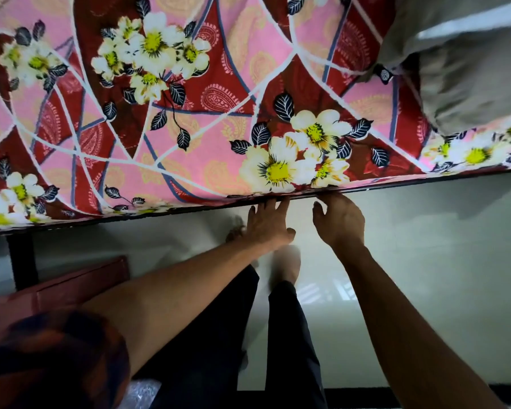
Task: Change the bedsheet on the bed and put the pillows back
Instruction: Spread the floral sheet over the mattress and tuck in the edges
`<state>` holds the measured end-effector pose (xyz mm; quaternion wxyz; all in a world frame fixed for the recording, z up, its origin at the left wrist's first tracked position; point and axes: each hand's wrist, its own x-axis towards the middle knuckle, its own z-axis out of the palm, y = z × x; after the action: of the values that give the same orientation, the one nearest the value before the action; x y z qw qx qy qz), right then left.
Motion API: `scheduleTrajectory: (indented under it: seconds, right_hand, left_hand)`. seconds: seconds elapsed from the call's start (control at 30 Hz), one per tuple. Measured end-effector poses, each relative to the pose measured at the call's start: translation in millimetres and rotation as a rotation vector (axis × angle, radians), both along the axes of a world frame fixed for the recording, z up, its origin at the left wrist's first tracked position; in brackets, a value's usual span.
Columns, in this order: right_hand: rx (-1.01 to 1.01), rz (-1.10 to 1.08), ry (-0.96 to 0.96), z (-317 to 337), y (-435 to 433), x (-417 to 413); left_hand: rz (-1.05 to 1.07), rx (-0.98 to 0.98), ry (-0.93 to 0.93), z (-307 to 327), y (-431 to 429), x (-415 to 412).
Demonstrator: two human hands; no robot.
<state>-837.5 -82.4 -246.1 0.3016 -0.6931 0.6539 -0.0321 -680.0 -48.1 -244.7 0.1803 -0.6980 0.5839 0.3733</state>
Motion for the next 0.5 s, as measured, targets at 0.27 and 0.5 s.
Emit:
scheduleTrajectory:
  seconds: [0.27, 0.5]
  right_hand:
    - [0.125, 0.103, 0.033, -15, -16, -20]
    - [-0.045, -0.241, -0.216, 30, -16, -27]
  left_hand:
    - [0.031, -0.217, 0.251, 23, -6, -16]
    - [-0.014, -0.705, 0.499, 74, -61, -9]
